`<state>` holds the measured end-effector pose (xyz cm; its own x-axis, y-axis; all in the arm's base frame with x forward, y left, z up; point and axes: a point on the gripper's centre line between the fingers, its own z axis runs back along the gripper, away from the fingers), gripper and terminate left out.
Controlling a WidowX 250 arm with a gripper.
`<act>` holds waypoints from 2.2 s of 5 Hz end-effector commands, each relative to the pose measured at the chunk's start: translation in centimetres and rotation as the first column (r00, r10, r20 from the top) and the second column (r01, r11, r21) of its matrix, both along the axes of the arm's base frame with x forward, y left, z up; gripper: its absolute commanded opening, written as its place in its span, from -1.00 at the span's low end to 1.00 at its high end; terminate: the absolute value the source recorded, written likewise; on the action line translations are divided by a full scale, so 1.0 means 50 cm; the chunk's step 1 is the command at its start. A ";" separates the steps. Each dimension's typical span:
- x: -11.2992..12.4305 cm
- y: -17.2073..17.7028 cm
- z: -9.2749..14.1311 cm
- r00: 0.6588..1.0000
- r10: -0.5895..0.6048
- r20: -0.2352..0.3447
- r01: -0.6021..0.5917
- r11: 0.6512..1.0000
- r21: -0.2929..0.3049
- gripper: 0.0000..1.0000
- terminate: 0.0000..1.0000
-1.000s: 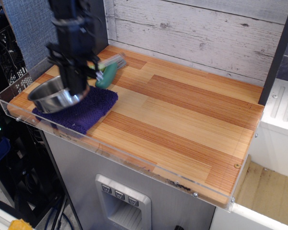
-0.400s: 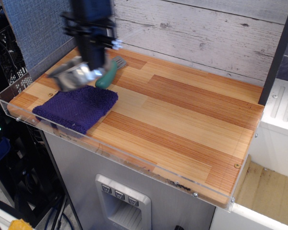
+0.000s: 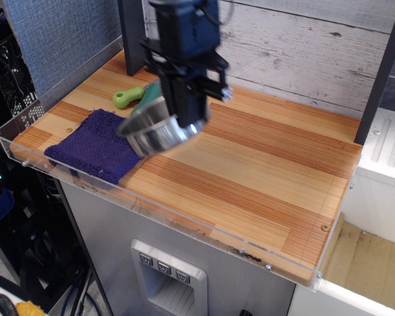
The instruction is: Move pan towards right front corner of counter handle barely hanging over
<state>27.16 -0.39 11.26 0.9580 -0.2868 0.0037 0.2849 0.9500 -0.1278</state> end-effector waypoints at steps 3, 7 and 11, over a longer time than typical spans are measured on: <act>-0.073 -0.216 -0.100 0.991 -0.101 0.087 0.099 0.995 0.022 -1.00 -1.00; 0.058 -0.169 -0.091 0.994 -0.032 0.100 0.033 0.999 0.001 -1.00 -1.00; -0.003 -0.174 -0.146 0.997 -0.066 -0.040 0.064 0.996 -0.056 1.00 -1.00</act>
<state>26.84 -9.33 2.95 0.9368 -0.3454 -0.0558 0.3280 0.9226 -0.2031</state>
